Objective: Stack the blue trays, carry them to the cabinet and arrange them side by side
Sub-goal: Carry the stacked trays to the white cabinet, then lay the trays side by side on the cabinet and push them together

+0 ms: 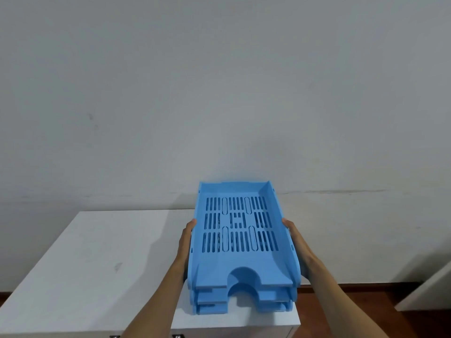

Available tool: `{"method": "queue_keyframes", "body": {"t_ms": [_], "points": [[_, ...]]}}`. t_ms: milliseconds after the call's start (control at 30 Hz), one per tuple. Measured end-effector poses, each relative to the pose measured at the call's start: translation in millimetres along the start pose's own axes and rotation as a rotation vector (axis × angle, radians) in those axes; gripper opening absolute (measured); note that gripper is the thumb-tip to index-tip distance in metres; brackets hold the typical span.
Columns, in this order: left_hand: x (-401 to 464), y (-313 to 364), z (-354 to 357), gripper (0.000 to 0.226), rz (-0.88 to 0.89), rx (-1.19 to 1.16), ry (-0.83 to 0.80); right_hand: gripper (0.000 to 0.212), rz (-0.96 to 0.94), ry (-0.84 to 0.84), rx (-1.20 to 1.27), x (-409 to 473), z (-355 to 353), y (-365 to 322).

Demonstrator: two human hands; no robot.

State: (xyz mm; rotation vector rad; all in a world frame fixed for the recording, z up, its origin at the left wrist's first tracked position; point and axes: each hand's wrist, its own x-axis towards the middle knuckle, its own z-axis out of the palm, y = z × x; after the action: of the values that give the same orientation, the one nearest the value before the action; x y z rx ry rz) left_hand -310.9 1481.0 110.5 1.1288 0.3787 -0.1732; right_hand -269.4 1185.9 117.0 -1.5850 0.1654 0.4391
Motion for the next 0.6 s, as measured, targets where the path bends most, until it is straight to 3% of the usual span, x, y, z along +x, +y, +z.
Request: {"method": "queue_keyframes", "body": {"t_ms": [100, 267, 400, 600], "points": [[-10, 7, -1, 0.064, -0.010, 0.058, -0.010, 0.065, 0.052, -0.007, -0.022, -2, -2, 0], [-10, 14, -1, 0.058, -0.012, 0.098, 0.028, 0.048, 0.016, 0.061, -0.017, -3, 6, -16], [-19, 21, 13, 0.057, 0.018, 0.100, 0.035, 0.051, -0.008, 0.138, -0.041, -4, 13, -28], [-27, 75, 5, 0.034, 0.205, 0.138, 0.050, 0.050, -0.227, 0.154, -0.021, -4, 33, -74]]}}
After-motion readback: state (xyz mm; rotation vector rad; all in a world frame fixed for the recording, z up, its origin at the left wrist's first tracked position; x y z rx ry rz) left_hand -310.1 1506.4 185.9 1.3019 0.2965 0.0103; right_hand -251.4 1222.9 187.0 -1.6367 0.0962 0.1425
